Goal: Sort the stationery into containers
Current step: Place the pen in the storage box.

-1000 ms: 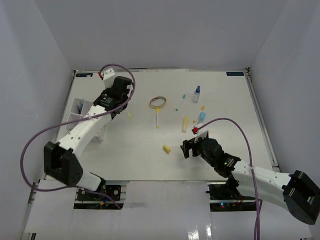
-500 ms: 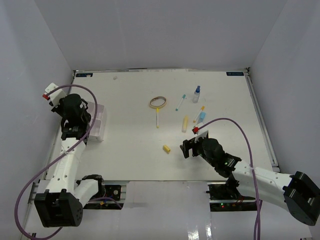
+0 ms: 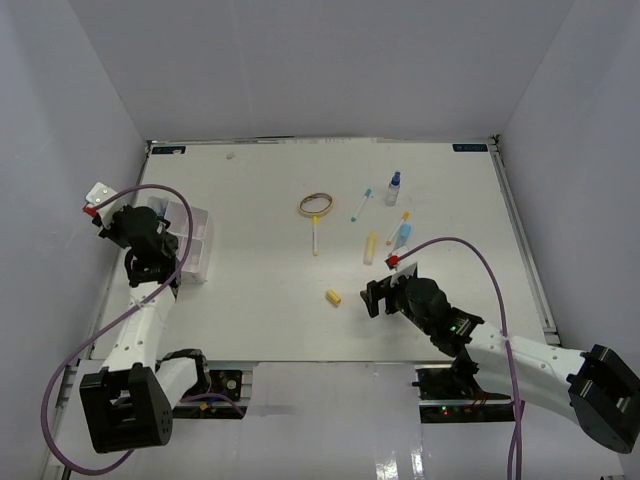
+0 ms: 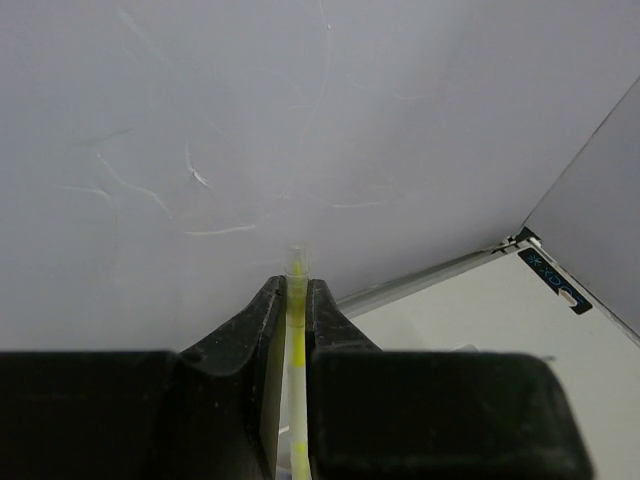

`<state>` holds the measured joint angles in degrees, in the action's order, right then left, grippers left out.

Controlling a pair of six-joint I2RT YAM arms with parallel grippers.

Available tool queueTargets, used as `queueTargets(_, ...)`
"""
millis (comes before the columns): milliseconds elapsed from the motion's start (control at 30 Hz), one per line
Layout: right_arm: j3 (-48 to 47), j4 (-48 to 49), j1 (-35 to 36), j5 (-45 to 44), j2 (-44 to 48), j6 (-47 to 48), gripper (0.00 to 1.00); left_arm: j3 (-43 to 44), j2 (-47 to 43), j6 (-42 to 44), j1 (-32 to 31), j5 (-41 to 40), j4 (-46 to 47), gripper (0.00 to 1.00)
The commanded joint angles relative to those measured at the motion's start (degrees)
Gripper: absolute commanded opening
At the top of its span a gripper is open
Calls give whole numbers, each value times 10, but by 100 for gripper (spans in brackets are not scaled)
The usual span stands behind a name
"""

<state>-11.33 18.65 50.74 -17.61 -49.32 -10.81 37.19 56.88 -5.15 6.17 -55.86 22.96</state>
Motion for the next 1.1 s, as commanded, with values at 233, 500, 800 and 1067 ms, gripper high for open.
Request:
queueTargets(233,3,37,-2,3,5,-4,91,-71,19,23,7,49,138,20)
queueTargets(500,3,39,-2,7,-2,-4,90,-119,11,6,6,52,145,42)
queueTargets(800,4,40,-1,4,1,-4,91,-66,-29,-38,7,63,21,83)
queueTargets(1067,-22,-4,-3,-48,11,-15,91,57,-80,-93,5,250,-185,98)
